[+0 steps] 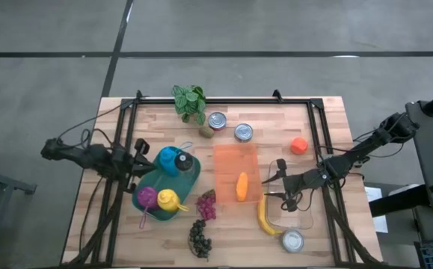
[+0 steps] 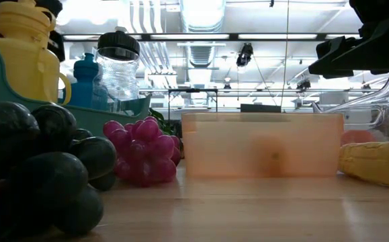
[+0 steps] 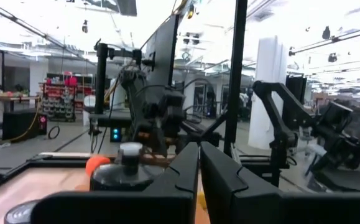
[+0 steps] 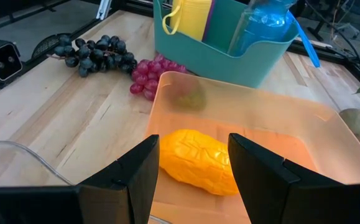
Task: Pick & Place Food Item
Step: Put the purple grapes into the orange bin
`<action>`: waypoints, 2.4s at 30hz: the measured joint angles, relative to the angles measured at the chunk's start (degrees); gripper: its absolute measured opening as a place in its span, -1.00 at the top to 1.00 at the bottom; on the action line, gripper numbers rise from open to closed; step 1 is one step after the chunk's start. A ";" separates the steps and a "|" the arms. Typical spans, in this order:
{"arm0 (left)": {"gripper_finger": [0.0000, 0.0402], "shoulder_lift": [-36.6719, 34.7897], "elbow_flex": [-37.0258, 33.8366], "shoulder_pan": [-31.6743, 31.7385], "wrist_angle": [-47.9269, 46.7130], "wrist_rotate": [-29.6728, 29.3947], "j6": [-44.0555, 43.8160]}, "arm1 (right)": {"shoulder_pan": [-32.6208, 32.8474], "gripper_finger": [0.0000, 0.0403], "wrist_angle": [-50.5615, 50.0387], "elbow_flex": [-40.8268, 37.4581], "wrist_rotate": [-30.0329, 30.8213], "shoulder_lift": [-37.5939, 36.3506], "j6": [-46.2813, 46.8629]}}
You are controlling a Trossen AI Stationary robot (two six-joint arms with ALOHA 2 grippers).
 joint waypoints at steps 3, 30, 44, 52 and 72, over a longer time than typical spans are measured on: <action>0.89 0.05 -0.30 0.00 0.04 0.00 -0.44 | -0.01 0.06 -0.01 0.00 0.00 0.00 0.00; 0.89 0.11 -0.37 0.02 -9.39 0.00 -10.38 | -0.01 0.06 -0.04 0.00 0.00 0.00 0.00; 0.89 0.53 -0.41 0.00 -13.05 0.22 -10.51 | -0.76 0.06 0.26 0.00 12.42 0.00 -13.57; 0.89 0.53 -0.41 0.00 -13.05 0.22 -10.31 | -0.74 0.06 0.31 0.00 12.66 0.00 -17.17; 0.89 0.57 -0.41 0.00 -13.04 0.22 -10.34 | -0.72 0.06 1.77 0.02 -8.57 0.35 47.81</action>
